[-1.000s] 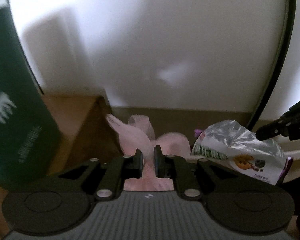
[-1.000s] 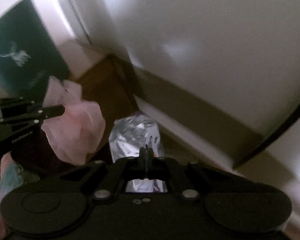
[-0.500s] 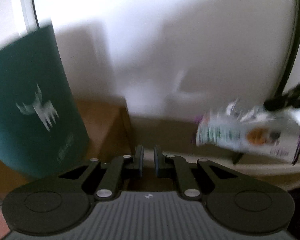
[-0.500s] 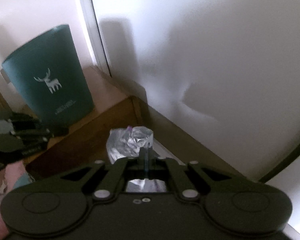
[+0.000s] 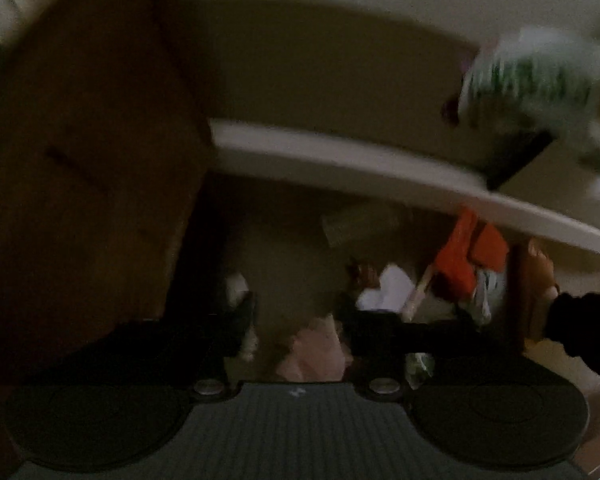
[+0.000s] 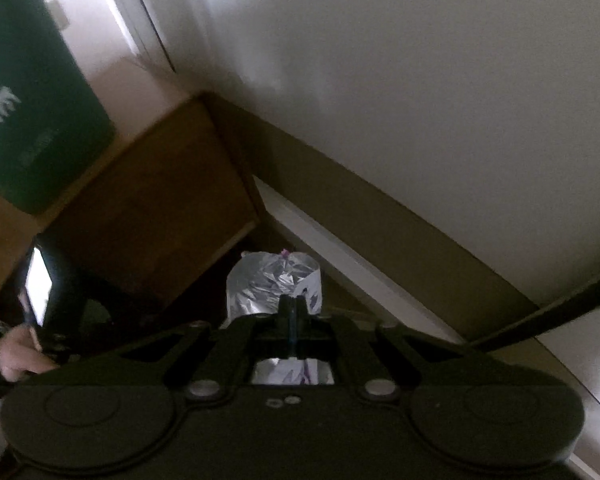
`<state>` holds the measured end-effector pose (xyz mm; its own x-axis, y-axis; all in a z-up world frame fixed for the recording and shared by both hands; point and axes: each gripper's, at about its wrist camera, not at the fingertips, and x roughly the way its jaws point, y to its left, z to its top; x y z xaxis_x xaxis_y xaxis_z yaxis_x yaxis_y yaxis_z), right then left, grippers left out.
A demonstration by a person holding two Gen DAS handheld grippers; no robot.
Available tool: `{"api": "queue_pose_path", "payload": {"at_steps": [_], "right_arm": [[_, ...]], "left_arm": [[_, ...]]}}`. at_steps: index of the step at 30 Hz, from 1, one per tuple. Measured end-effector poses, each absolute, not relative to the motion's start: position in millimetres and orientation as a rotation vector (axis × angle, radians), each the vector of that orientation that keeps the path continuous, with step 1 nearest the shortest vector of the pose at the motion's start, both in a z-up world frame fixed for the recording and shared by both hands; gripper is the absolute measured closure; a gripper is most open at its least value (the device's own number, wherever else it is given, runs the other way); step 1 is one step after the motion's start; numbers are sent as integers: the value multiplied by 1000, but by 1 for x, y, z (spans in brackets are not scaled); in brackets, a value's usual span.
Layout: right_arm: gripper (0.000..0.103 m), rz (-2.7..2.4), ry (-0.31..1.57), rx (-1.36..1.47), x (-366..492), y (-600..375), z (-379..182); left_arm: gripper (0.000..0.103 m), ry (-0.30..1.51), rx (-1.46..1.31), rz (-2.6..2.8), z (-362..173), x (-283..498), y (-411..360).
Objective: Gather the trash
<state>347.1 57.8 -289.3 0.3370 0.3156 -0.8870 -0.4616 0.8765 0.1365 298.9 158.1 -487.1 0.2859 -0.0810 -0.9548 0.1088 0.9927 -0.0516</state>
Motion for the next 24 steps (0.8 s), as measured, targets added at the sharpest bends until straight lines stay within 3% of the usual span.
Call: {"api": "queue_pose_path", "payload": {"at_steps": [1,2,11,21,23,24], "right_arm": [[103,510,1132,-145,352,57,-299],[103,508,1145,-143,359,58,-309],[103,489,1227,-138,396,58,-375],[103,474,1292,-148,407,83,-421],[103,474,1297,-145,409,88,-425],[103,473,1298,-143,410,89,-426]], "left_arm": [[24,1292,17,-139,-502,301,156],[22,1313,5,-157,-518,303,154],[22,1476,86,-275,-657,304,116],[24,1570,167,-248,-733,293,101],[47,1595,168,-241,-741,292,101],[66,1619,163,-236,-747,292,102]]}}
